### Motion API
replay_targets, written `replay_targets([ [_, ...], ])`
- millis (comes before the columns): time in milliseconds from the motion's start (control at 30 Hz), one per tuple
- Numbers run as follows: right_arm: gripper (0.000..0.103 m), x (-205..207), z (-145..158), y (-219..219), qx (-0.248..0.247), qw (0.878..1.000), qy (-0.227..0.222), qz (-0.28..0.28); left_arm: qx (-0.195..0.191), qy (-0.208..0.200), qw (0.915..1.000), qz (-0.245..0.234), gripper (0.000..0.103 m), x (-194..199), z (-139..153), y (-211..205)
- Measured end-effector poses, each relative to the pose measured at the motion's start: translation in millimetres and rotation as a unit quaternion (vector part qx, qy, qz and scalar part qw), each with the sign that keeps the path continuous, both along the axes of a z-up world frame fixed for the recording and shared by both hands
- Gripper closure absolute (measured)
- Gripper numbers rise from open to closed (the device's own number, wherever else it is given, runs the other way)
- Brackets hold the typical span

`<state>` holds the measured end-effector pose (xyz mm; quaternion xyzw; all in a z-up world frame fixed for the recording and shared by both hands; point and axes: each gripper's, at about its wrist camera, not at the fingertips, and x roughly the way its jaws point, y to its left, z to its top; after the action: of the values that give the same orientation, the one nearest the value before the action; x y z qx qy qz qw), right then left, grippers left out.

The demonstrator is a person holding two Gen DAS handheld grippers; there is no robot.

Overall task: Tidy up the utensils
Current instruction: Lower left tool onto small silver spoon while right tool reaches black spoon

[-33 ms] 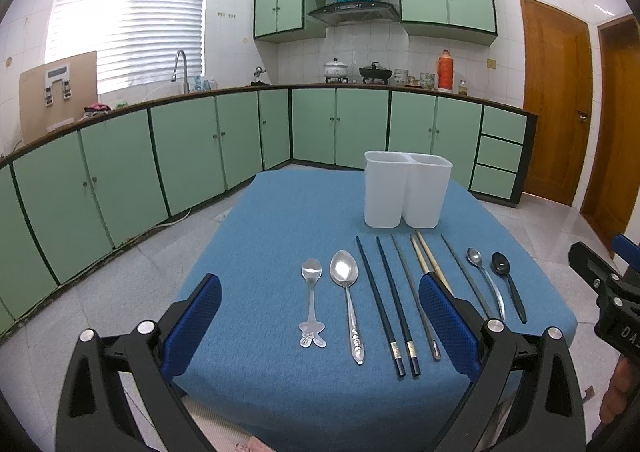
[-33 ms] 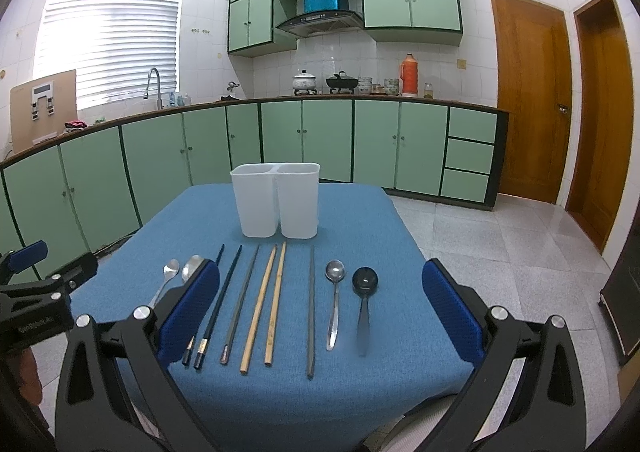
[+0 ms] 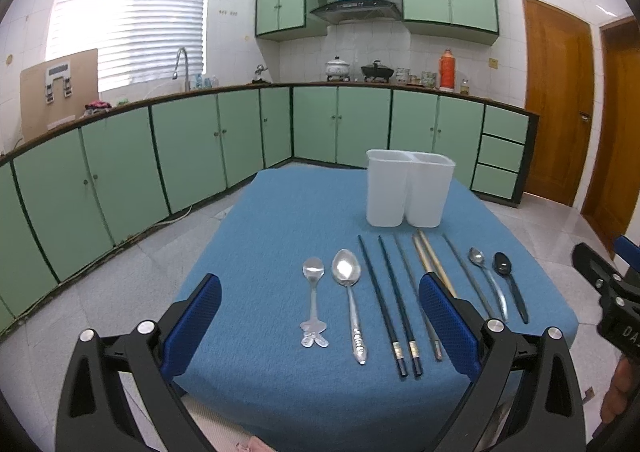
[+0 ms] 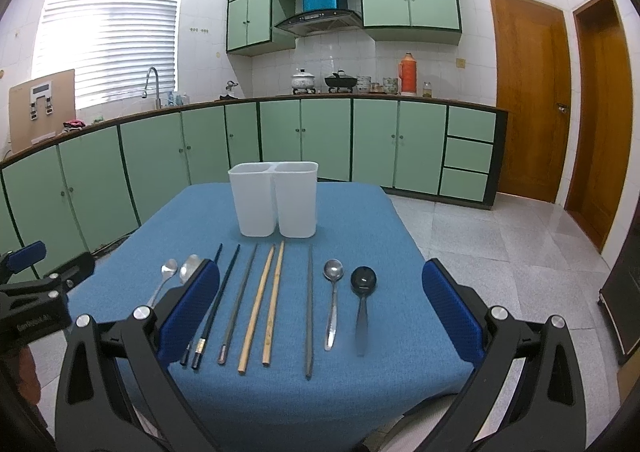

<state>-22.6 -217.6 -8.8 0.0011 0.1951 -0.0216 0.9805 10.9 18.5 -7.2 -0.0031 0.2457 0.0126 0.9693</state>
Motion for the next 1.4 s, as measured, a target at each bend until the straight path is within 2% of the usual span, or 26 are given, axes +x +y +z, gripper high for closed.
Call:
replay_targets([
  [300, 0.005, 40.0, -23.9, -16.7, -0.02, 0.999, 0.021, -0.029, 0.007, 0.04, 0.9982, 0.044, 0.006, 42.7, -17.5, 25.2],
  [400, 0.007, 54.9, -30.2, -20.2, -0.024, 0.998, 0.035, -0.034, 0.016, 0.066, 0.9966, 0.048, 0.006, 65.7, -27.7, 29.9],
  [533, 0.021, 75.5, -38.8, -25.1, -0.022, 0.997, 0.058, -0.037, 0.033, 0.094, 0.9939, 0.046, 0.006, 98.5, -43.3, 29.2],
  [733, 0.029, 103.8, -49.8, -26.1, -0.024, 0.995, 0.087, -0.035, 0.029, 0.136, 0.9895, 0.04, 0.006, 142.7, -64.7, 29.7],
  [1067, 0.029, 135.8, -67.4, -27.1, -0.022, 0.992, 0.115, -0.036, 0.028, 0.186, 0.9814, 0.04, 0.012, 191.5, -100.6, 32.2],
  [1300, 0.029, 150.0, -76.6, -30.1, -0.026, 0.991, 0.128, -0.037, 0.02, 0.196, 0.9799, 0.03, 0.013, 203.1, -108.0, 31.3],
  [1400, 0.029, 156.0, -78.2, -33.7, -0.031, 0.99, 0.133, -0.042, 0.009, 0.2, 0.9794, 0.025, 0.018, 203.9, -107.6, 32.8],
])
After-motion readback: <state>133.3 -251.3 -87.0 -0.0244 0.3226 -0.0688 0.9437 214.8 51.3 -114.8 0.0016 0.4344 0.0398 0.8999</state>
